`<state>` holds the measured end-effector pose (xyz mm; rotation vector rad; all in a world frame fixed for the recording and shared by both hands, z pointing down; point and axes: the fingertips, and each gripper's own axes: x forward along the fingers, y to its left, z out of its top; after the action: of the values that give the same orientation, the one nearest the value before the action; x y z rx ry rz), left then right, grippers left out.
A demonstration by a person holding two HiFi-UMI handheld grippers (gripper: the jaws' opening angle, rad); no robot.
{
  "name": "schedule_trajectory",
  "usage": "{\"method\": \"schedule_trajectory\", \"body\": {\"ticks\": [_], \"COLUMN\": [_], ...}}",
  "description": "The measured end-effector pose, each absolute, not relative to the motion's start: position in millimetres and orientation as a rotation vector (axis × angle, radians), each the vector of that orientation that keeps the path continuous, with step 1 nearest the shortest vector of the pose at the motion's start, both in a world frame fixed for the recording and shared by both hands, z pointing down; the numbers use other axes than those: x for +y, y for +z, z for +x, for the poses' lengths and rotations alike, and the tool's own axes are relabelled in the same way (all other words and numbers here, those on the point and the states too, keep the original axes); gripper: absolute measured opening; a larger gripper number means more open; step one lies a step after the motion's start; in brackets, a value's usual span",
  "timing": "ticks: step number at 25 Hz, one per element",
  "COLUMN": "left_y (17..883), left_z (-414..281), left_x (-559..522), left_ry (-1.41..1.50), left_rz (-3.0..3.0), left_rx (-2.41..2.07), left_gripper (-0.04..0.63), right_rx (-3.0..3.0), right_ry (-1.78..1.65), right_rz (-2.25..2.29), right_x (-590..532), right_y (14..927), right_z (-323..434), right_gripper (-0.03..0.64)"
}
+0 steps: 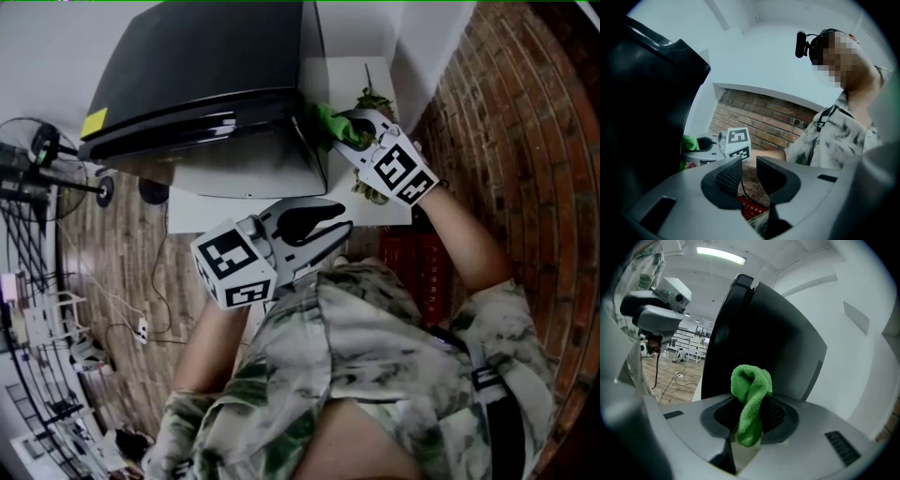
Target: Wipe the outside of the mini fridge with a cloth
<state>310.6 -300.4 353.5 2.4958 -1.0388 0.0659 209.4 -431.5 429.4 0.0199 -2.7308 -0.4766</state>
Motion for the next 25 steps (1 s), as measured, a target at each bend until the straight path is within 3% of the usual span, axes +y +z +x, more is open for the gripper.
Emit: {"method": "schedule_trajectory", "body": {"ticks": [13,25], "left_y": [363.8,371.6], "left_z": [310.1,290.1], "left_x": [-301.5,-290.0], "left_ry": [0.077,0.065], "left_rz": [2.459,2.444], "left_rx": [-1.058,-1.061], "left_gripper": [0.091,0.091], "right_rx": [-2.549,-2.507], "right_ry": [-0.364,-0.274], "right_rz": [-0.039,0.02], "right_x": [-439.5,-446.4], "right_y": [561.5,586.1], "right_z": [208.5,209.3], "right_gripper": [0.115,0.115]}}
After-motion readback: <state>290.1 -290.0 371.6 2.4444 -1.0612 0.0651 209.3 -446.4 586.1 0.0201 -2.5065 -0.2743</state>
